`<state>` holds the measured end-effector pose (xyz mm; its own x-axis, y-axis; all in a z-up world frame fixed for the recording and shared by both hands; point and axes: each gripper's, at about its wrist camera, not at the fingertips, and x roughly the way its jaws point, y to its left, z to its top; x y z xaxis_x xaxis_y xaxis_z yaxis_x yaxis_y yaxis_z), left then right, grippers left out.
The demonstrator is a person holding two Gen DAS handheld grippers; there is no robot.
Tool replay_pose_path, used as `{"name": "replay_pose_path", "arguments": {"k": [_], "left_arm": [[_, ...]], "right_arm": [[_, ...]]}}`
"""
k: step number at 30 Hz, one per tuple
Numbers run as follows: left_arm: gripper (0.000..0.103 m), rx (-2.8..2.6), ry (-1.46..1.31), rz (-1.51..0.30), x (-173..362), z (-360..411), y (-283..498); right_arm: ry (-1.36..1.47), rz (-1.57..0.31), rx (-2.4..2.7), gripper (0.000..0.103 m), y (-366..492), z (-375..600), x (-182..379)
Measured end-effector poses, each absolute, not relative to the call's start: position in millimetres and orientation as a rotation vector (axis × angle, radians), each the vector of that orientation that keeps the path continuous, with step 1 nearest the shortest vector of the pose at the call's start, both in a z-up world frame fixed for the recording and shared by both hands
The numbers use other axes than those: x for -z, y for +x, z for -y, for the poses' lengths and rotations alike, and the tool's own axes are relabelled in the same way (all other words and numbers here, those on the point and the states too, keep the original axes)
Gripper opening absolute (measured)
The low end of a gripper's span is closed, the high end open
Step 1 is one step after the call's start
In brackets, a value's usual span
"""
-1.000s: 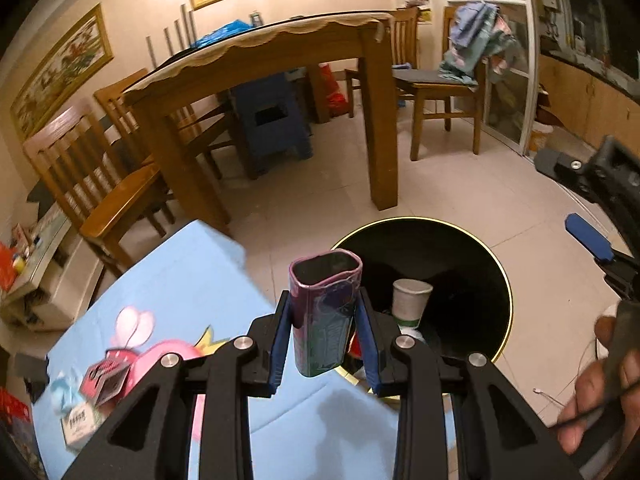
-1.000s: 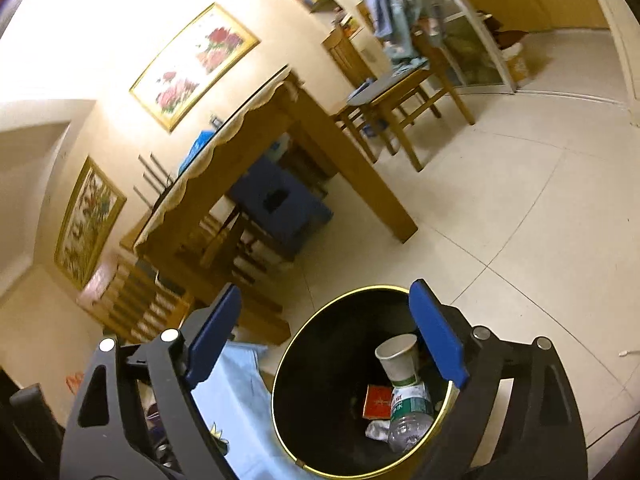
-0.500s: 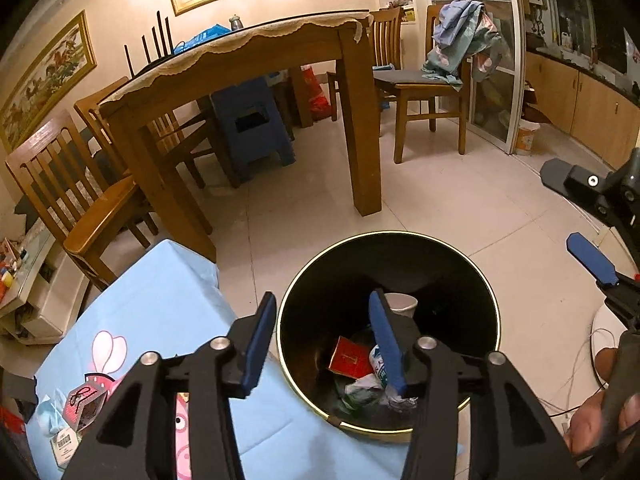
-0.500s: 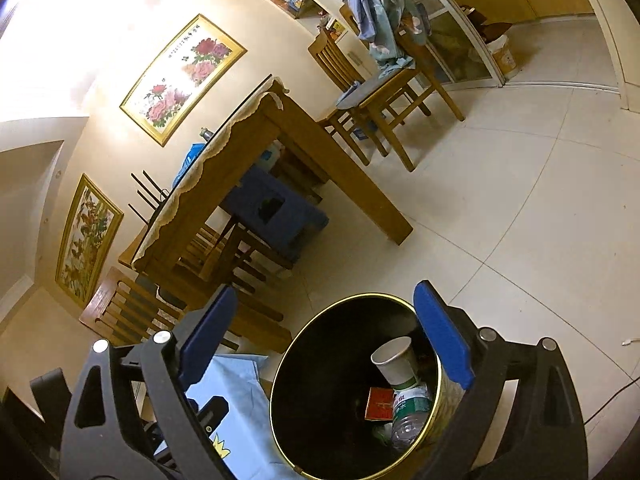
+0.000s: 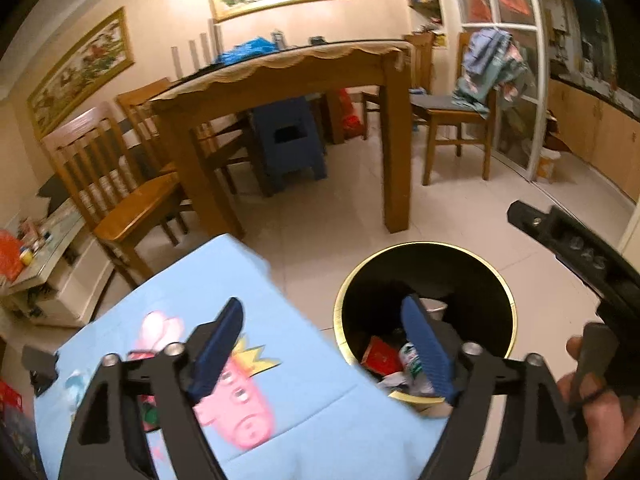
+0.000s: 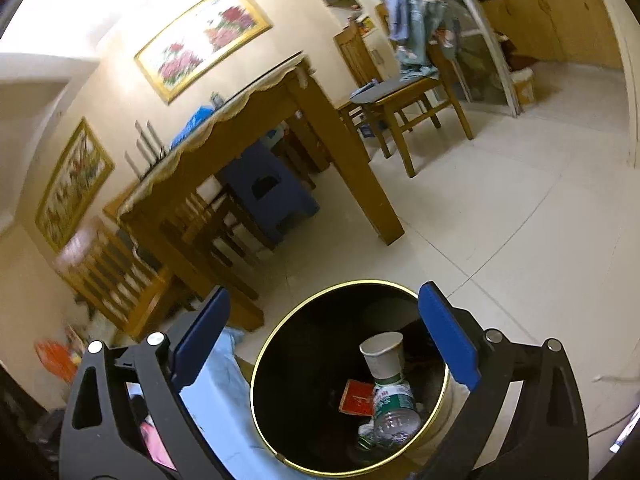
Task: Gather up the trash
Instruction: 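Return both tools to the table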
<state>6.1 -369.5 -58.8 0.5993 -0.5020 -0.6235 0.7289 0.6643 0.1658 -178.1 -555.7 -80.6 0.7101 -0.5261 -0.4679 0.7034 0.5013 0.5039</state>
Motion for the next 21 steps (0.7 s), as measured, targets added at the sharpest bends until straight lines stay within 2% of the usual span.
{"name": "replay_pose_path", "arguments": {"k": [6,13,16,18,21], "left_arm": [[0.094,0.584,0.464,-0.593,86,278,13],[0.096,0.353,0.385,-0.672,113,135,48],[0.096,0.263,0.331,-0.67,113,79,58],[0.096,0.224,0.305,-0.66,110,53,63],[0.096,0.192,0.259,-0.66,105,23,70]], "right_arm": [[0.461,-0.482,0.633,0.093,-104,503,78],[0.19,-0.662,0.322,0.091,-20,403,94],[0.159,-0.71,0.169,0.082,6,363,100],[0.097,-0.761,0.091,0.064,28,328,106],[0.024,-0.793,0.038,0.063,52,284,110]]}}
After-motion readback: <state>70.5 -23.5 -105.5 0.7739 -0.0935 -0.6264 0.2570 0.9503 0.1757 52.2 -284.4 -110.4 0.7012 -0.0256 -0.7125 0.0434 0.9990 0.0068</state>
